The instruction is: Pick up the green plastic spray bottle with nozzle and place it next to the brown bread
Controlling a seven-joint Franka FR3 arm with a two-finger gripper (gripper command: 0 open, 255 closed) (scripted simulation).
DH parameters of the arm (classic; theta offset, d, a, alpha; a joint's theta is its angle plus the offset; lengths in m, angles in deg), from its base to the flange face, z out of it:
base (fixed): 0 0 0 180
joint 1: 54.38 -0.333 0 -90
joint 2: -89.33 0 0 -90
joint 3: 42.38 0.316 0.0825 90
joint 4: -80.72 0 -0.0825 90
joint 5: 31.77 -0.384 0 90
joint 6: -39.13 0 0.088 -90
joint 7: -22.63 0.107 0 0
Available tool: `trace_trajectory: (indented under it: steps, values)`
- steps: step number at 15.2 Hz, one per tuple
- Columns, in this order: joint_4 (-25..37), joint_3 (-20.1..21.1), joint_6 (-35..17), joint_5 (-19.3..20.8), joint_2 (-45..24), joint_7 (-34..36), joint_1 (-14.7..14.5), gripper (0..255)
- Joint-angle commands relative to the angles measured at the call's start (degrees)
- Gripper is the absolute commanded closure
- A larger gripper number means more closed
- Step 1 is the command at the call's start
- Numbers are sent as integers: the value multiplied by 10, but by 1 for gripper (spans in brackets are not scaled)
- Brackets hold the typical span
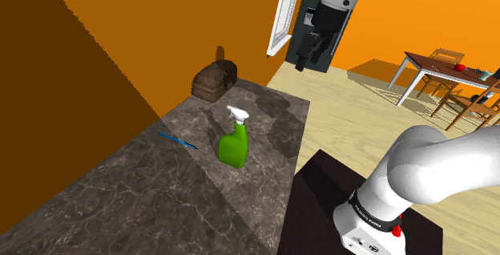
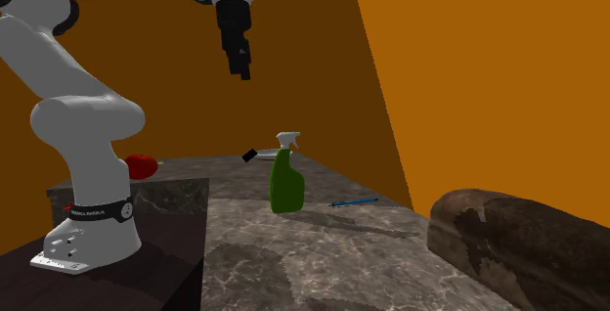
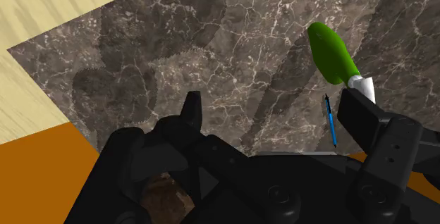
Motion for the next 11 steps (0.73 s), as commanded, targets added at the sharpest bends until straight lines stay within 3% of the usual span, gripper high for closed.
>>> trace_trajectory:
  steps: [1, 11]
  values:
    - [0, 0, 0, 0, 0, 0, 0, 0]
    - [-41, 62, -139, -57, -108, 37, -48, 0]
